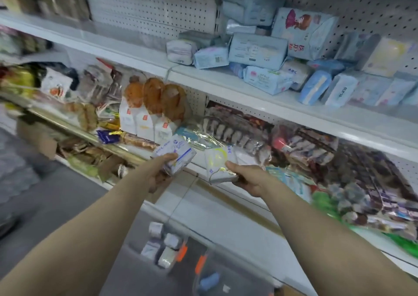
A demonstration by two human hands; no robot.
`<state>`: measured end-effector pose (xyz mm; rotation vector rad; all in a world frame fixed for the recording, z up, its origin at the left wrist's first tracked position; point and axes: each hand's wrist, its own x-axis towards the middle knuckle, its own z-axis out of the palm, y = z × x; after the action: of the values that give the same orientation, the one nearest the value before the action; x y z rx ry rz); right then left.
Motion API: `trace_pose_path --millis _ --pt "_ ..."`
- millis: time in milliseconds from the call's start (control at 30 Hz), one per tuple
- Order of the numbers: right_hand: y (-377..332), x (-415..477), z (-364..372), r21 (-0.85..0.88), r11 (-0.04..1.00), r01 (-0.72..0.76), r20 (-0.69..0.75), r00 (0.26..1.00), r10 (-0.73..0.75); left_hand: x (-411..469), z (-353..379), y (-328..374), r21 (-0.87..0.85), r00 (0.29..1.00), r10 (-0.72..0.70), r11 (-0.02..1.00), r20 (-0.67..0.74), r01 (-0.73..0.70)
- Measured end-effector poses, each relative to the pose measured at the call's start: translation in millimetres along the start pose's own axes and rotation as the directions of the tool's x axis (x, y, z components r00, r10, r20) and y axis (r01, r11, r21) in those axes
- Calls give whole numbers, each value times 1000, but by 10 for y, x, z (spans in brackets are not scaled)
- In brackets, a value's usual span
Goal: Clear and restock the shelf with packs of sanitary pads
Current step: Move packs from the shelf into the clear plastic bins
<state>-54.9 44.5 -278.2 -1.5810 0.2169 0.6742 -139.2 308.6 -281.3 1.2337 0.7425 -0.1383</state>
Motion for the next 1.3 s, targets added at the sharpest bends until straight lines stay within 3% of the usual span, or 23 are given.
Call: trace_pose_path --millis 133,333,500,667,900,1000,1300 --pt "144 320 403 -28 998 -51 33 998 52 223 -374 -120 -11 999 -31 999 -41 31" --pt "423 945 1080 60 991 -120 -17 993 121 911 -974 -225 -26 990 -140 990 -19 139" --pt "804 1364 1674 70 970 -234 -118 963 241 1526 -1540 -339 96 960 -274 958 48 269" --pt "1310 1776 2212 129 933 -336 -172 919 355 2134 -1986 -649 165 934 -357 922 6 351" --pt "2281 2250 2490 231 861 -453 -187 848 496 2881 -2237 -1685 75 905 -423 902 -51 426" --pt "2745 2510 2506 293 829 -476 -154 833 532 3181 -2291 -2105 69 858 -508 856 -69 513" --pt "4303 3357 2444 357 793 -493 -288 750 596 4202 -2387 -3461 38 792 -552 814 -261 580"
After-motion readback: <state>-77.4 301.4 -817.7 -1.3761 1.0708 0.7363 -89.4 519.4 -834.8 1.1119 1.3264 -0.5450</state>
